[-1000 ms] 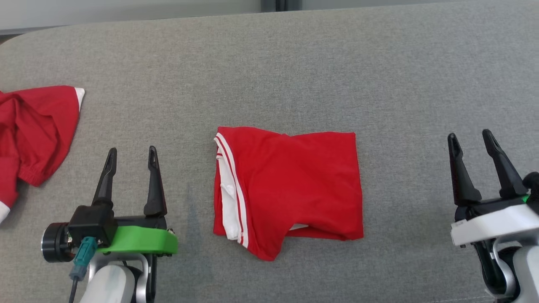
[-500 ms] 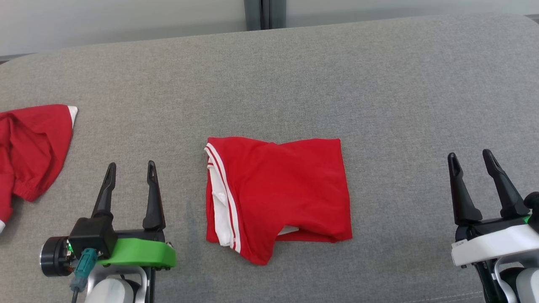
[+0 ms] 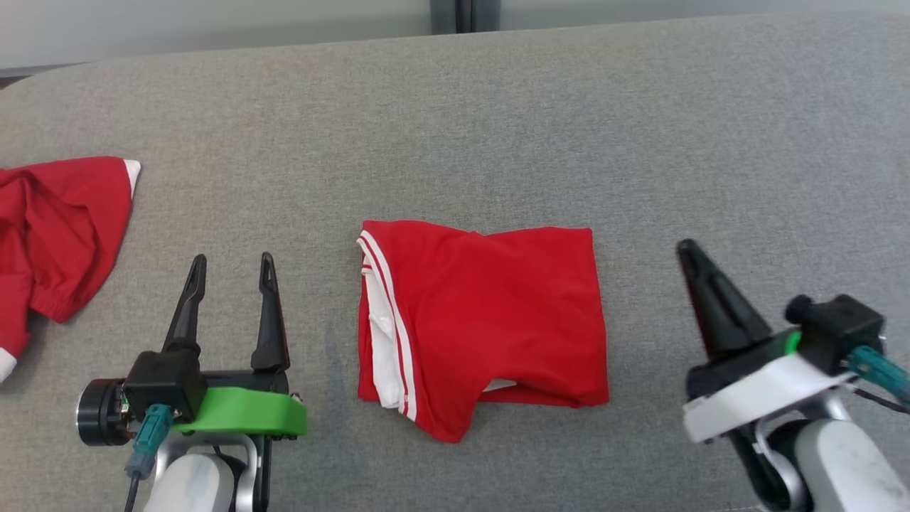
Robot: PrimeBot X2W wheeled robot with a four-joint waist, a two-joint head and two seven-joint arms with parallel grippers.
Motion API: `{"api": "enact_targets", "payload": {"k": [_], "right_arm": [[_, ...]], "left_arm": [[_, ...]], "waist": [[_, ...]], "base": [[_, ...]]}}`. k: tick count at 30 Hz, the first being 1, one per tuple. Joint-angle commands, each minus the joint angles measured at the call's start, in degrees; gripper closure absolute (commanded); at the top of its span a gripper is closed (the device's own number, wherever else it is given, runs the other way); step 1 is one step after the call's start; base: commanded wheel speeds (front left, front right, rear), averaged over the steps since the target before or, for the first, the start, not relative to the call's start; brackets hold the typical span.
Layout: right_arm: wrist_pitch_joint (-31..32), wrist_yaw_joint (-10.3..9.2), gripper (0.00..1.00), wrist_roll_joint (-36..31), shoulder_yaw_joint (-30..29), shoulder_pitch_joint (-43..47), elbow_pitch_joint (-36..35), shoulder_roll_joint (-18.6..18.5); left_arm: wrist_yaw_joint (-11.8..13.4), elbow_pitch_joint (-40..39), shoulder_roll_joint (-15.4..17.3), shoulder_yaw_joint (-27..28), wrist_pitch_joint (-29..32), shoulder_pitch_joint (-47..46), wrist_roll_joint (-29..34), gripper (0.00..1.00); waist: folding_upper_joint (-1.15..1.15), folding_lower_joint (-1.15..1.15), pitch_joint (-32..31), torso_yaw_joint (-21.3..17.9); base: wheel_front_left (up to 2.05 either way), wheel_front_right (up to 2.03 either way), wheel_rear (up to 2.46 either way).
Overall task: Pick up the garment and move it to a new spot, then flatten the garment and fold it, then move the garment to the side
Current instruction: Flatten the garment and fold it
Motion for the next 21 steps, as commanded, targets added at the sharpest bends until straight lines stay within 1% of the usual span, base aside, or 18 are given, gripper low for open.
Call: {"api": "enact_targets", "payload": {"k": [1, 7, 11, 13, 15, 21], "right_arm": [[0.33, 0.02, 1.00, 0.87, 3.52, -2.03, 0.93, -0.25], [-0.38, 0.01, 1.00, 4.55, 20.15, -9.98, 7.40, 0.05], [-0.30, 0.01, 1.00, 7.97, 28.76, -14.33, 12.99, -0.22], [0.33, 0.01, 1.00, 9.43, 32.01, -15.82, 15.68, -1.09], [1.38, 0.00, 1.00, 11.03, 34.03, -16.66, 18.28, -2.21], [2.41, 0.01, 1.00, 15.10, 37.55, -17.11, 22.35, -4.87]], "left_arm": [[-0.05, -0.09, 0.00, -0.12, -0.16, -1.17, 0.62, 0.00], [-0.81, 1.15, -1.06, -0.19, -0.81, -3.25, 0.23, 0.00], [-1.20, 1.94, -1.94, -0.36, -1.03, -4.11, 0.35, 0.00], [-1.43, 2.34, -2.37, -0.46, -1.20, -4.30, 0.49, 0.00], [-1.59, 2.61, -2.82, -0.54, -1.28, -4.41, 0.59, 0.00], [-2.14, 3.22, -3.36, -0.45, -1.31, -4.80, 0.85, 0.00]], "waist": [[0.00, 0.00, 1.43, 1.29], [0.00, 0.00, 3.35, 3.56], [0.00, 0.00, 3.94, 4.61], [0.00, 0.00, 4.01, 4.96], [0.00, 0.00, 4.06, 5.28], [0.00, 0.00, 4.38, 5.69]], "base": [[0.00, 0.00, 0.00], [0.00, 0.00, 0.00], [0.00, 0.00, 0.00], [0.00, 0.00, 0.00], [0.00, 0.00, 0.00], [0.00, 0.00, 0.00]]}}
